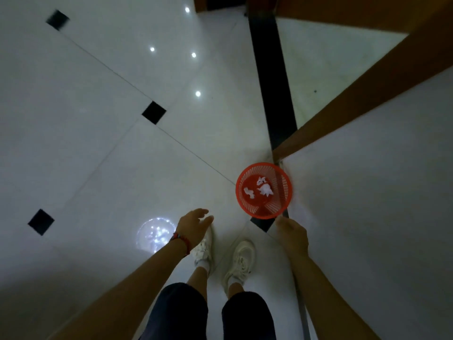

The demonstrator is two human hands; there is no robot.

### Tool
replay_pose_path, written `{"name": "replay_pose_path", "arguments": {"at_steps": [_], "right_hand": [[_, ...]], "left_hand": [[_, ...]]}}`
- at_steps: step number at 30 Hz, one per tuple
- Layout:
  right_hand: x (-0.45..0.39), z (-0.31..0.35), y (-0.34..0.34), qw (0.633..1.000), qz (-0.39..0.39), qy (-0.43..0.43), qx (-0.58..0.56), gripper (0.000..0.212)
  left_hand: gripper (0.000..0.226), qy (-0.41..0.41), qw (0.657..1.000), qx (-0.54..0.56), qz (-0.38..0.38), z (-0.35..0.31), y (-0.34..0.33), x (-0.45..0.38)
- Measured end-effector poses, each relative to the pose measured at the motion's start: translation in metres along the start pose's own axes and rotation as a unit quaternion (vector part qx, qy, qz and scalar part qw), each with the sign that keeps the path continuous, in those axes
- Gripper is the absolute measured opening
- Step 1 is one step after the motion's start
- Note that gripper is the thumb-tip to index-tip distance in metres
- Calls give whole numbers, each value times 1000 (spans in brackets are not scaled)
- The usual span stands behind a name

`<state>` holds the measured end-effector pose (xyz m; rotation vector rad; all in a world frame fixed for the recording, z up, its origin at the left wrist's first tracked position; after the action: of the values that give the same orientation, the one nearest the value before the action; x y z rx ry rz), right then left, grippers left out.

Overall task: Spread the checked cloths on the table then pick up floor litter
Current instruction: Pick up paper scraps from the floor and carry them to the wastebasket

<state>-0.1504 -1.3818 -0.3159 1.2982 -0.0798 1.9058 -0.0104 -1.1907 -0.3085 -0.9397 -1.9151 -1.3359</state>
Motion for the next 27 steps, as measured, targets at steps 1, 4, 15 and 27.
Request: {"name": "replay_pose_path", "arguments": {"at_steps": [1, 4, 15, 27], "right_hand": [[9, 2, 0, 1000, -6, 2, -9, 26], [52, 31, -7, 1000, 1, 17, -3, 17], [175, 115, -98, 980, 93, 138, 110, 36], [249, 183, -228, 933, 231, 189, 201, 29]], "left_hand": [[37, 6, 1000, 14, -9, 9, 17, 12], [35, 29, 997, 63, -39, 38, 67, 46], [32, 97, 940, 299, -133, 182, 187, 159], [32, 209, 796, 541, -172, 290, 207, 219]]}}
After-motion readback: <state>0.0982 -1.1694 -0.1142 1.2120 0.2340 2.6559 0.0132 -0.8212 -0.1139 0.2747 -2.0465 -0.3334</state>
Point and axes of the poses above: each hand's wrist, its own x-axis away from the middle knuckle, its own y-axis out of the back of the hand, z = x × y, the point moved 2 cm from there along -x, towards the middle knuckle, and after that the axes turned 11 degrees about -x, right-handed, at the moved point
